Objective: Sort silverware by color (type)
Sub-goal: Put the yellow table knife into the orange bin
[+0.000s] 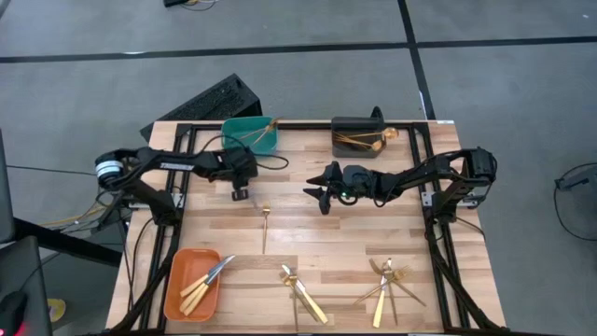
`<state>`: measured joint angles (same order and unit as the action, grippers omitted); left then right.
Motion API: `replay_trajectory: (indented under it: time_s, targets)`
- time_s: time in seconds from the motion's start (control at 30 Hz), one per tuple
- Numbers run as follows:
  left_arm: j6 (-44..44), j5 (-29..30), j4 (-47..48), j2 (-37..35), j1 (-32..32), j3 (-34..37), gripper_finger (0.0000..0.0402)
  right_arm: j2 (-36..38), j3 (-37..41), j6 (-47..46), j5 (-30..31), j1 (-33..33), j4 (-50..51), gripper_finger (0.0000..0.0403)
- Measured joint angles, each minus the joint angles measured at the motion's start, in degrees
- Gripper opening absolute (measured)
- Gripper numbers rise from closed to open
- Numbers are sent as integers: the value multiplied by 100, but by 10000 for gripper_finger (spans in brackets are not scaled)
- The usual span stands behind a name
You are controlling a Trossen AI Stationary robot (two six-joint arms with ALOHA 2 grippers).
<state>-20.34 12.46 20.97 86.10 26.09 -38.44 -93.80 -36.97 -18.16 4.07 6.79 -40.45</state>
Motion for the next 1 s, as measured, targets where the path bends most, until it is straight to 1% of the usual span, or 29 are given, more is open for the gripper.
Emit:
replay_trajectory:
  time_s: [0.07,0.23,0.37,0.43,0.53,0.6,0.7,0.87,1.0]
  targets:
    - [72,102,-16,153,-5,-19,83,0,0,3,-8,0,38,200]
    - [732,230,299,284,-13,-65,82,-2,-2,24,-8,0,160,200]
    - [1540,309,1021,151,-52,-239,82,-2,-2,43,-3,17,147,200]
    - [1734,285,1612,83,-114,-392,82,-2,-2,42,-3,35,137,200]
    - [1879,313,2244,9,-186,-724,82,-2,-2,27,6,44,140,200]
    - [2056,364,2735,6,-183,-808,82,-2,-2,25,12,44,143,200]
    - [2396,445,2936,9,-179,-867,82,-2,-2,27,12,33,147,200]
    - [2446,433,3346,11,-184,-809,82,-2,-2,54,12,33,188,200]
    - [2266,402,3757,11,-195,-815,83,-3,-2,70,12,33,296,200]
